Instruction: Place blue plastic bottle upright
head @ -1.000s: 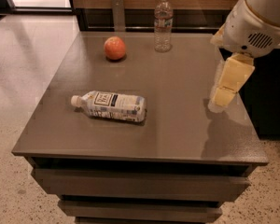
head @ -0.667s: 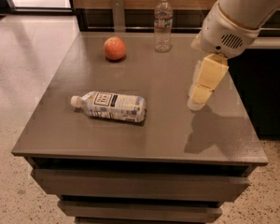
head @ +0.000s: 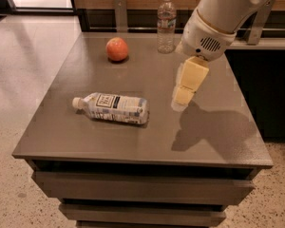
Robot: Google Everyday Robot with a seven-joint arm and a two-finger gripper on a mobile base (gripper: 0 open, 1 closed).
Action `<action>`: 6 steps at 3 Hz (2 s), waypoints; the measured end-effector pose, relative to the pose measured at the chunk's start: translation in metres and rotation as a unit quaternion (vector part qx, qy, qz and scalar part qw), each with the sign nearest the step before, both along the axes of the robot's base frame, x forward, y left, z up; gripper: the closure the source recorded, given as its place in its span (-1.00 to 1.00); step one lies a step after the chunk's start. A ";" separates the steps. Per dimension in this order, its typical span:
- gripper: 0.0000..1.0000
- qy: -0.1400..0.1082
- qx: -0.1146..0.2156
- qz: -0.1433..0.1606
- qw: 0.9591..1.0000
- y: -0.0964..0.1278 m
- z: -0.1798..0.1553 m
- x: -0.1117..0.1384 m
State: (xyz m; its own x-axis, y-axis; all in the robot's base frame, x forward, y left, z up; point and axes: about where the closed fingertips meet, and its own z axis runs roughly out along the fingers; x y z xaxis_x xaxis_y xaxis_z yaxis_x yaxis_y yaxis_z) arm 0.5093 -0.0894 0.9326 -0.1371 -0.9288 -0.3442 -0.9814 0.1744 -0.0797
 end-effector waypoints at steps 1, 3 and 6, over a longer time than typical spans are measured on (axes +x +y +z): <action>-1.00 -0.004 -0.016 0.039 0.999 0.034 -0.004 0.002; -1.00 -0.005 -0.068 0.098 0.993 0.106 -0.020 0.010; -1.00 -0.007 -0.116 0.044 0.992 0.157 -0.046 0.003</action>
Offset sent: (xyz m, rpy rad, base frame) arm 0.0101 0.1237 -0.0242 -0.1401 0.0065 0.2609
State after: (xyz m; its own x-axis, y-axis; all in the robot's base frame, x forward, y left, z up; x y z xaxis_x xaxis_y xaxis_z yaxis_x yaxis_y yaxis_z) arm 0.5123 0.0673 0.8867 -0.0480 -0.9915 -0.1206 -0.9907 0.0627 -0.1211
